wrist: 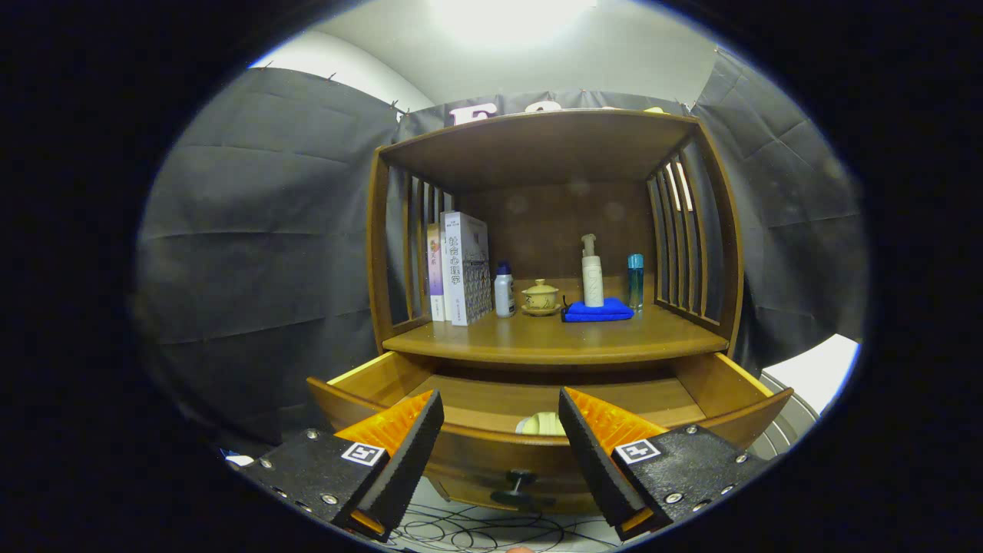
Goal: Pull open the drawer, take out the items inside it, and place them on the countertop above the cabinet.
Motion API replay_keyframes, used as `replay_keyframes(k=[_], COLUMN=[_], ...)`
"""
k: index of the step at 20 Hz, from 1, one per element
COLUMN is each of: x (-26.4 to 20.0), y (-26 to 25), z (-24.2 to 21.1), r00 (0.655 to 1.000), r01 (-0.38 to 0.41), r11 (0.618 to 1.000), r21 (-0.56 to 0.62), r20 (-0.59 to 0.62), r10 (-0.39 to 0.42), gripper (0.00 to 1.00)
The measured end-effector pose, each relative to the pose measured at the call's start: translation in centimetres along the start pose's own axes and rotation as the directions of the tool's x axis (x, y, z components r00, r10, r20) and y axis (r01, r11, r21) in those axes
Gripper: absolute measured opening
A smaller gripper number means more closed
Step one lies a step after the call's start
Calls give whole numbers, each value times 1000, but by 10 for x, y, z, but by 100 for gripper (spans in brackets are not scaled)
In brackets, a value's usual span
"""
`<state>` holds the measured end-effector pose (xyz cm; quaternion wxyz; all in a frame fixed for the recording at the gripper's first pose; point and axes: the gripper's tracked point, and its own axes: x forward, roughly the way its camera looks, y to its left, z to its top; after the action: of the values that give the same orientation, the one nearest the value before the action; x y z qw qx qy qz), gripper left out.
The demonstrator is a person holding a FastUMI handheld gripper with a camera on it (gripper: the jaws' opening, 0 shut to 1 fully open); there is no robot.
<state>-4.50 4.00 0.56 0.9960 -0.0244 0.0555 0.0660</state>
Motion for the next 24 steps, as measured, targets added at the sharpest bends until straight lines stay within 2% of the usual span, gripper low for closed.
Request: replay_keyframes(k=[6, 10, 15, 20, 23, 24], x=[57, 90, 107, 117, 117, 118], y=[-26, -35, -38, -49, -52, -54], z=[9, -7, -40, -80, -93, -98], r00=[994, 971, 918, 842, 816, 810], r01=[4, -20, -21, 2, 21, 22], r11=[1000, 999, 998, 998, 997, 998], r21=[15, 30, 51, 55, 68, 64], r20=[-106, -237, -394, -538, -578, -586], r10=[-2, 26, 40, 28, 22, 20], gripper=[93, 93, 93, 93, 91, 87])
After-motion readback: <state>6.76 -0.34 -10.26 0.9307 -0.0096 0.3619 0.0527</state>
